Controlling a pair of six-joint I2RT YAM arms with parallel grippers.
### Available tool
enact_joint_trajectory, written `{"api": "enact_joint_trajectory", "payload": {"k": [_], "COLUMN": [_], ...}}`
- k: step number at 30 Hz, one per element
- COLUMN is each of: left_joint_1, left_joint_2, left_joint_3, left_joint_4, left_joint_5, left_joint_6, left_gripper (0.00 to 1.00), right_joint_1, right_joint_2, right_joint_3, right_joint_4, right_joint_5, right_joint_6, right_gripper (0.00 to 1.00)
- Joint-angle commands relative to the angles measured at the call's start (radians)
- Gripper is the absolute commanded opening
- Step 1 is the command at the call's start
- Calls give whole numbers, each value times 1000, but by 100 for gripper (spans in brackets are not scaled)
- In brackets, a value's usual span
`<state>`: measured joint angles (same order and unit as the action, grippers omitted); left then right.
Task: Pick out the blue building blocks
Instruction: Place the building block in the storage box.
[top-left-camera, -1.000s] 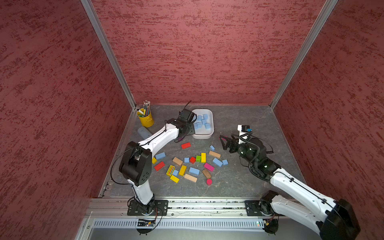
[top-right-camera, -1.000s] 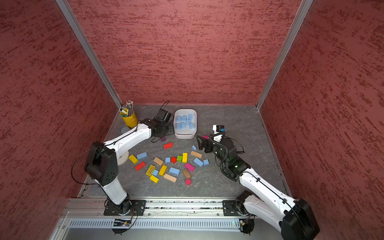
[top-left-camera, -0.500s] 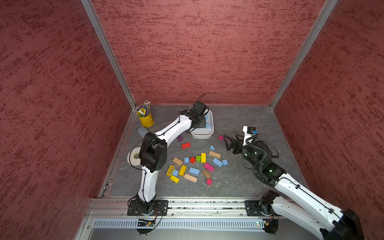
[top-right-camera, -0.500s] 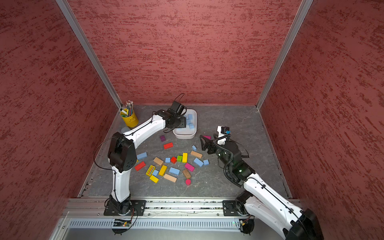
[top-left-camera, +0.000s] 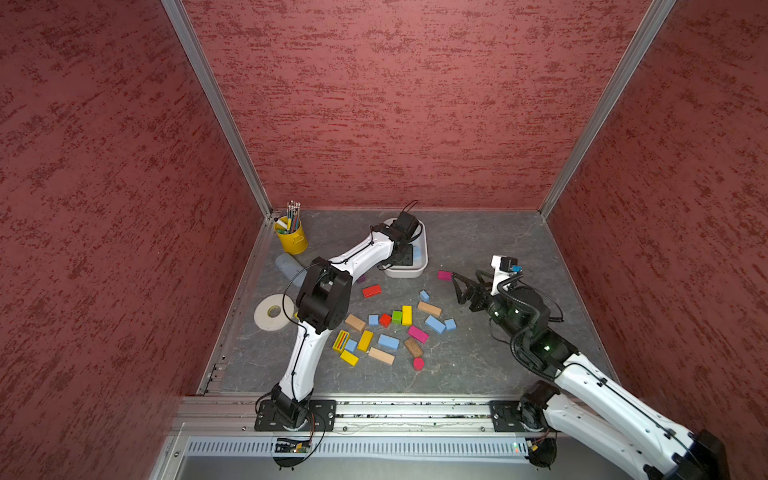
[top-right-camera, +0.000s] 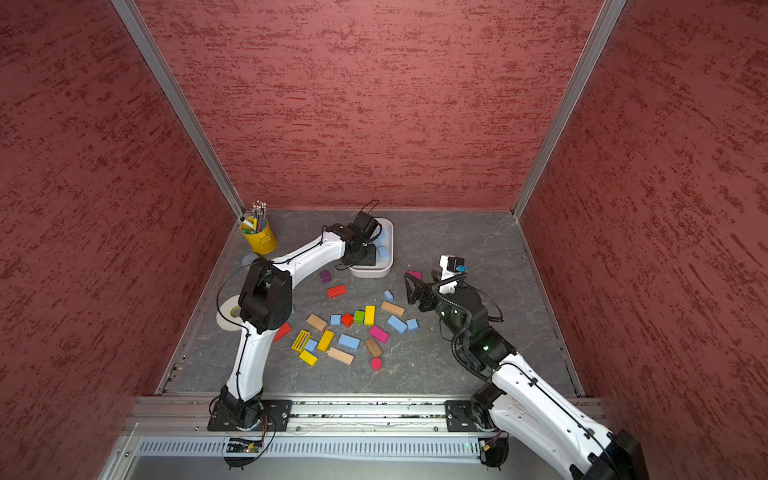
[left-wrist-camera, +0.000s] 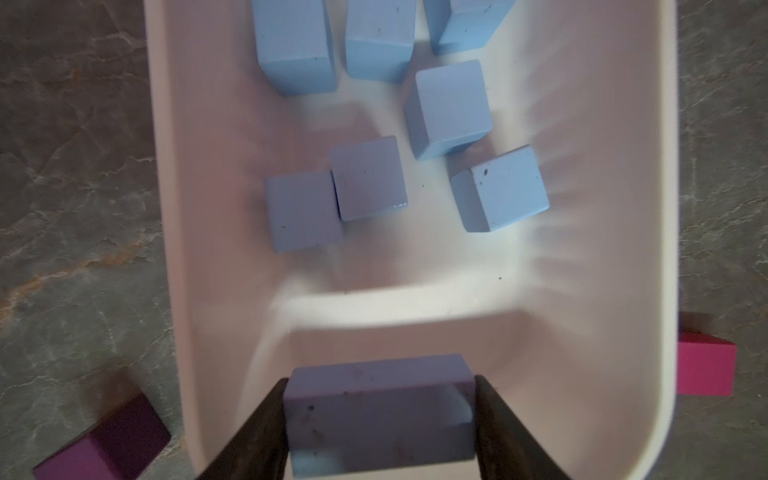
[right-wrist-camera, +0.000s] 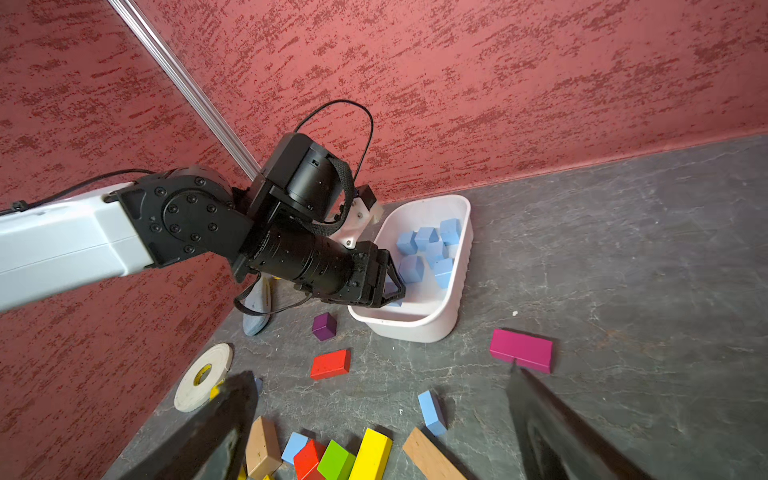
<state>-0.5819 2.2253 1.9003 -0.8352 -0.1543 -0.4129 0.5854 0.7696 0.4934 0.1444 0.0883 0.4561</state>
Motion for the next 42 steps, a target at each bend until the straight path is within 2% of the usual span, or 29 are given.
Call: {"api": "enact_joint_trajectory", "payload": {"k": [1, 9, 14, 21, 32, 42], "left_joint_1": [0, 2, 3, 2, 12, 87], "left_joint_2": [29, 42, 32, -95, -470, -807], "left_joint_3": [29, 29, 33, -7, -326, -693], "left_joint_4": [-1, 0, -7, 4, 85, 45], "left_joint_5": [12, 23, 31, 19, -26, -116], "left_joint_6": [2, -2, -4, 6, -17, -82], "left_gripper": [61, 80, 88, 98, 100, 100], "right_joint_1": [2, 2, 2, 2, 2, 1], "right_joint_2": [-3, 2, 3, 3, 8, 15], "right_joint_3": [-6, -9, -9, -9, -15, -29], "right_joint_4": [3, 4, 3, 4, 13, 34], "right_joint_5": [19, 21, 21, 22, 19, 18], "right_joint_6": [7, 9, 12, 11, 10, -5], "right_gripper": [95, 95, 95, 95, 95, 95]}}
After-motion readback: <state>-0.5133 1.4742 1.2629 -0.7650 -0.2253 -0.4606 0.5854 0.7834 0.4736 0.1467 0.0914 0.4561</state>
